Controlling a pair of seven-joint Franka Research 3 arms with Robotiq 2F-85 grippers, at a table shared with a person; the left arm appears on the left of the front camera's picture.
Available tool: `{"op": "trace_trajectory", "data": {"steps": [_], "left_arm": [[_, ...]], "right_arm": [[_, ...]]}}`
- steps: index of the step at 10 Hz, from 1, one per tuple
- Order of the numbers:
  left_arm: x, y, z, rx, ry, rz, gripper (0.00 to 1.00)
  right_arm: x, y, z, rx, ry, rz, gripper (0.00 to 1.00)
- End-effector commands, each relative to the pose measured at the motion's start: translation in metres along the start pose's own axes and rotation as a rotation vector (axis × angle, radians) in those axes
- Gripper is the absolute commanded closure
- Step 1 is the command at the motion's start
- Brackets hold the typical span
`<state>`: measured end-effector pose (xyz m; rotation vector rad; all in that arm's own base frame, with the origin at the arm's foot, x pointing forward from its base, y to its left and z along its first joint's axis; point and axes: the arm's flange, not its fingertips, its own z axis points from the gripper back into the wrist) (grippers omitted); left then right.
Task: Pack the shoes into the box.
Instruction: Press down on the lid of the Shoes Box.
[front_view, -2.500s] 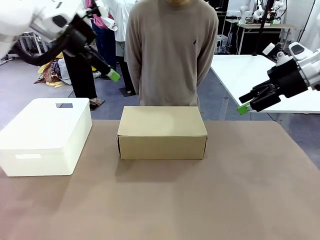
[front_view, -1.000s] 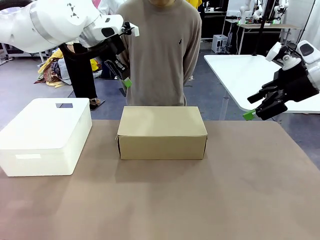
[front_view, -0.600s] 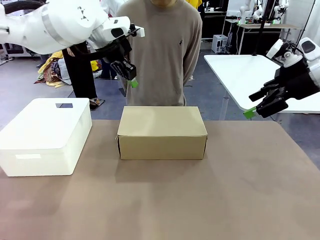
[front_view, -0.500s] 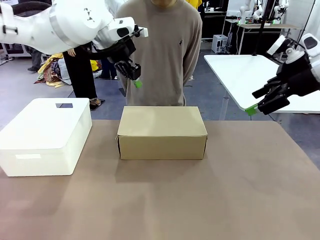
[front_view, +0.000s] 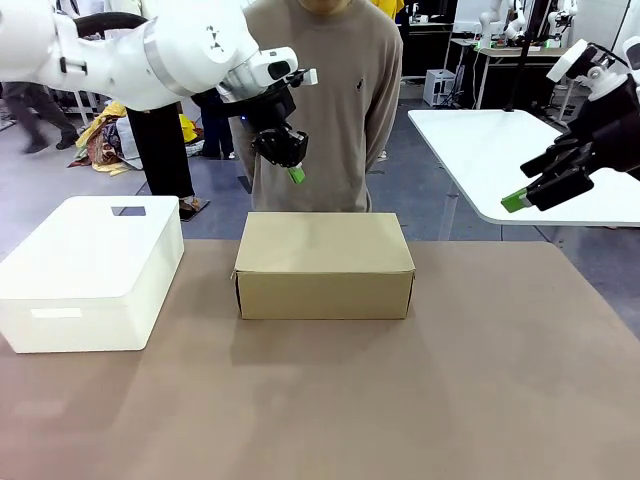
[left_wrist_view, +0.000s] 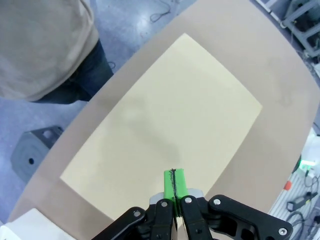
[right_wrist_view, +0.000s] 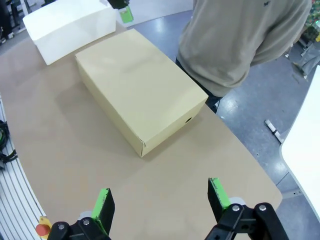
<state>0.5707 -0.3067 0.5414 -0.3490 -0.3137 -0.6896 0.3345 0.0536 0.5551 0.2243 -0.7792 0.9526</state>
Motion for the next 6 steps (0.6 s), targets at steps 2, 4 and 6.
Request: {"op": "trace_trajectory", "data": {"steps": [2, 4, 6], "left_arm": [[0.023, 0.003, -0.017, 0.076, -0.015, 0.056, 1.00], [0.029, 0.011, -0.037, 0.092, -0.027, 0.078, 1.00], [0.035, 0.018, -0.059, 0.076, -0.033, 0.102, 1.00]], "right_arm": [[-0.005, -0.004, -0.006, 0.003, 0.011, -0.006, 0.00], [-0.005, -0.004, -0.006, 0.003, 0.011, -0.006, 0.00], [-0.005, -0.004, -0.006, 0.003, 0.011, -0.006, 0.00]]}}
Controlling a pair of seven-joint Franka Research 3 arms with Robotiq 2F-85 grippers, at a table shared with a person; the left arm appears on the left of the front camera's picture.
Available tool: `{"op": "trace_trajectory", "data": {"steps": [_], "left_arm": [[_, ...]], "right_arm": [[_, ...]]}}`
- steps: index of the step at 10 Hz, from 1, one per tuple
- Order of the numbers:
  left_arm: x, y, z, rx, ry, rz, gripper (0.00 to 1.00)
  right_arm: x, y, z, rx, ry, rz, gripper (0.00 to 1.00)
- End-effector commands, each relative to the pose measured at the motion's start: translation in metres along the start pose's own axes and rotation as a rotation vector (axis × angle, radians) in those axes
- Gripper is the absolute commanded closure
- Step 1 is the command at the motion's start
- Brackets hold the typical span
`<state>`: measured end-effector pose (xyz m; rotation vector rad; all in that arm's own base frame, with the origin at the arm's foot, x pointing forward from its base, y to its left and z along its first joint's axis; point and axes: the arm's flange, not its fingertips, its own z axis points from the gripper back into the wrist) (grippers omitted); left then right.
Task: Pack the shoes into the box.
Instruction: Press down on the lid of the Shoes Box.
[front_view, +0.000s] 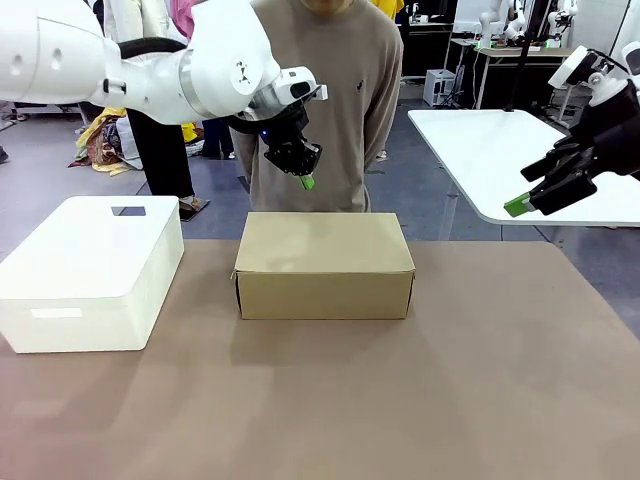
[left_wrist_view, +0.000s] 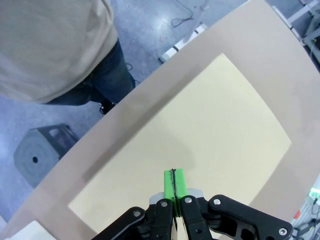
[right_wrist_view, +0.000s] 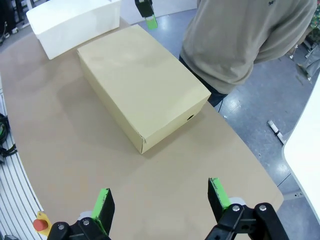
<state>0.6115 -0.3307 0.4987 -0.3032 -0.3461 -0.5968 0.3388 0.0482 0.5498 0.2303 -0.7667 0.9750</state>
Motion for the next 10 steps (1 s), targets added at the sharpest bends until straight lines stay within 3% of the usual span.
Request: {"op": "trace_trajectory", "data": {"steps": [1, 10], "left_arm": [[0.011, 0.001, -0.014, 0.019, -0.007, 0.039, 1.00], [0.020, 0.027, -0.078, 0.009, 0.022, 0.088, 1.00]], "right_arm": [[0.001, 0.001, -0.003, -0.015, 0.003, -0.022, 0.00], [0.001, 0.001, -0.003, -0.015, 0.003, -0.022, 0.00]]}}
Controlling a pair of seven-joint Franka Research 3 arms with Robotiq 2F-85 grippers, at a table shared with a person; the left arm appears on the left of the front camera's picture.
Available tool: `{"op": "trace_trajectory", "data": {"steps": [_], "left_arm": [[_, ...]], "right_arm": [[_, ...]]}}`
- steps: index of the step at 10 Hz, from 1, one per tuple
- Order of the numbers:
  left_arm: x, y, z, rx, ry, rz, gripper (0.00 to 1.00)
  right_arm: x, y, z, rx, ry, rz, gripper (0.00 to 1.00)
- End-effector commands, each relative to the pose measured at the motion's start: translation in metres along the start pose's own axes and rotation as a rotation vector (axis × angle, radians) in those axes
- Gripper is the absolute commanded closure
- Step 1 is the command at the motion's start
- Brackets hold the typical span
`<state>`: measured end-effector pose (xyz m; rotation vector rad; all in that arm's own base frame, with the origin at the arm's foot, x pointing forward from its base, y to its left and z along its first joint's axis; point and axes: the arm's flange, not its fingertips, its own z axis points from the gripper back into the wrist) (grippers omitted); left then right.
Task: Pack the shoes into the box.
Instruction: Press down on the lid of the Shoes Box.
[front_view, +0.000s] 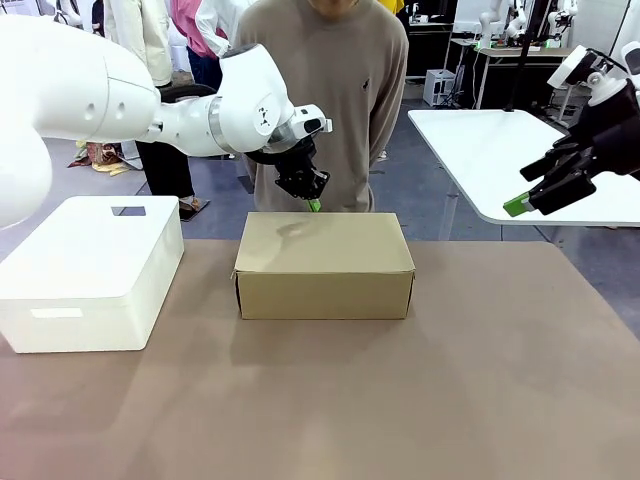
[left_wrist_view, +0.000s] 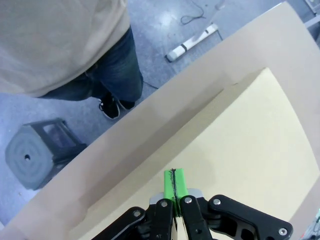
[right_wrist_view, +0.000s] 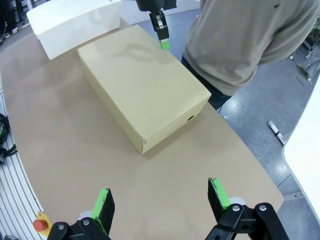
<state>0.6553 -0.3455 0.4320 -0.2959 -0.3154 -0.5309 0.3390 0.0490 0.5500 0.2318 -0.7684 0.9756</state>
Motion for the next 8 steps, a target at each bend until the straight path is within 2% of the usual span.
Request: {"op": "trace_trajectory", "data": {"steps": [1, 5, 8], "left_arm": [[0.005, 0.002, -0.009, -0.010, 0.023, 0.027, 1.00], [-0.001, 0.004, -0.029, -0.040, 0.113, 0.060, 1.00], [-0.001, -0.009, 0.015, 0.007, 0.041, 0.047, 1.00]], "right_arm": [[0.000, 0.001, -0.002, -0.016, 0.006, -0.022, 0.00], [0.000, 0.001, -0.002, -0.016, 0.006, -0.022, 0.00], [0.000, 0.001, -0.002, -0.016, 0.006, -0.022, 0.00]]}}
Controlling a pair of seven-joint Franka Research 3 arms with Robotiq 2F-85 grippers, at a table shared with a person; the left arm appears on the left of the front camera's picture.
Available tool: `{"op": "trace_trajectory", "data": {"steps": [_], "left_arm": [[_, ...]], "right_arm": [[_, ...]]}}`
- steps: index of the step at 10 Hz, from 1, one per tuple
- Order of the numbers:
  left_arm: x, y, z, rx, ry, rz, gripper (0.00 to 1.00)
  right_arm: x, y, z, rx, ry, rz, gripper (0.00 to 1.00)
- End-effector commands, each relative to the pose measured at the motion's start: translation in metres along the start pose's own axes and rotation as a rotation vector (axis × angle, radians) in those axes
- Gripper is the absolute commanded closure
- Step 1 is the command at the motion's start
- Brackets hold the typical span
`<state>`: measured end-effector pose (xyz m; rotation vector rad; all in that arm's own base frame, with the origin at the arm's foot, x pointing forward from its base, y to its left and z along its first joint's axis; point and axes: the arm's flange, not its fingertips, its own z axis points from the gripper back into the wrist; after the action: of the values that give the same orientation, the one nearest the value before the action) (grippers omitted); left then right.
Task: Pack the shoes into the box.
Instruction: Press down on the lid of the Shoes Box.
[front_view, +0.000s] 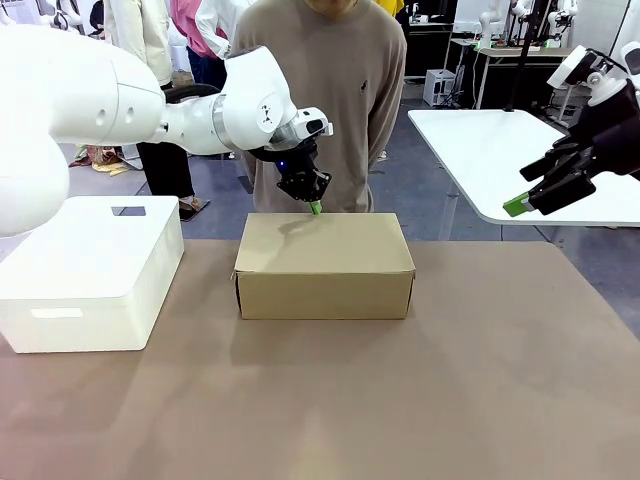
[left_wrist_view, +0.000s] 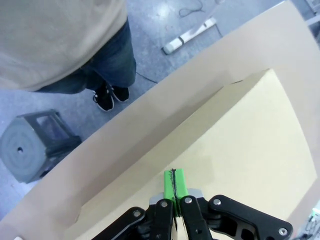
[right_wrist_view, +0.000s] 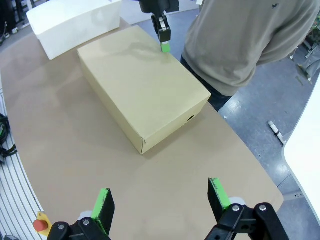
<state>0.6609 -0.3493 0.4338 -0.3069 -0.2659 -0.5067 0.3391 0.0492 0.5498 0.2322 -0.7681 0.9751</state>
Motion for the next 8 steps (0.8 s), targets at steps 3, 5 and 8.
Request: {"op": "trace_trajectory", "data": {"steps": [3, 5, 8], "left_arm": [[-0.019, -0.026, 0.044, 0.098, -0.022, 0.018, 1.00], [-0.027, -0.030, 0.058, 0.104, 0.009, 0.030, 1.00], [-0.011, -0.032, 0.055, 0.070, -0.024, 0.002, 1.00]], "right_arm": [[0.000, 0.001, -0.002, -0.016, 0.005, -0.022, 0.00], [0.000, 0.001, -0.002, -0.016, 0.005, -0.022, 0.00], [0.000, 0.001, -0.002, -0.016, 0.005, -0.022, 0.00]]}}
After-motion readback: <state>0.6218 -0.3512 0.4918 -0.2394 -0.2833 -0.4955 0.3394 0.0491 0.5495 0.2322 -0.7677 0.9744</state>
